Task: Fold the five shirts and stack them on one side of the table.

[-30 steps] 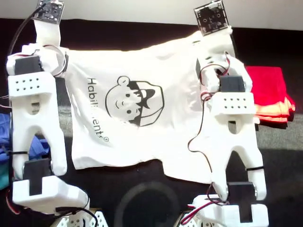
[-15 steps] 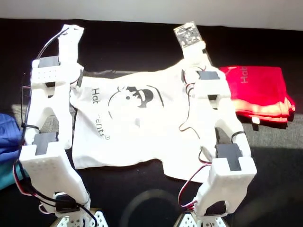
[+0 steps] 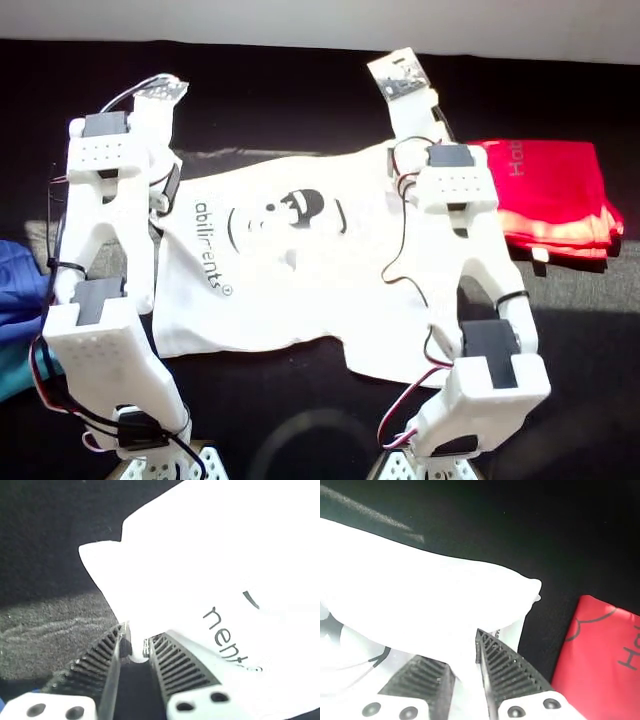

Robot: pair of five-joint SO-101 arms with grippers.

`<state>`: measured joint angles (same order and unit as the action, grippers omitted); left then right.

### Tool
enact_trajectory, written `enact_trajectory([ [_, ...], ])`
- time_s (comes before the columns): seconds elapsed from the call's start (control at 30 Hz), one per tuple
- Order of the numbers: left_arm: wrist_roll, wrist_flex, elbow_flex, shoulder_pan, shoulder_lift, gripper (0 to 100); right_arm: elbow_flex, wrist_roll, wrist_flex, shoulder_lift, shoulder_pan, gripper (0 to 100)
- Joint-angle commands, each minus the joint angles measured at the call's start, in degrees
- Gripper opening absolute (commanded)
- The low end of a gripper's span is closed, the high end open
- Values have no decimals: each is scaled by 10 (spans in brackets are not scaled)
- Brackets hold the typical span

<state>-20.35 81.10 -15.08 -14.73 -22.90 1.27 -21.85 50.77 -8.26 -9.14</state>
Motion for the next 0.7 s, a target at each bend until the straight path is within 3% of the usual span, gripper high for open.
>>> enact_trajectory([
  [0.0, -4, 54, -24, 11, 48, 20, -27, 3, 65, 52, 7, 6],
  [0.37, -35, 183, -16, 7, 91, 20, -8, 4, 231, 109, 13, 6],
  [0.53, -36, 180, 92, 11, 157, 20, 151, 3, 208, 231, 15, 6],
  [0.67, -36, 124, 228, 7, 231, 20, 330, 2, 142, 385, 15, 6],
])
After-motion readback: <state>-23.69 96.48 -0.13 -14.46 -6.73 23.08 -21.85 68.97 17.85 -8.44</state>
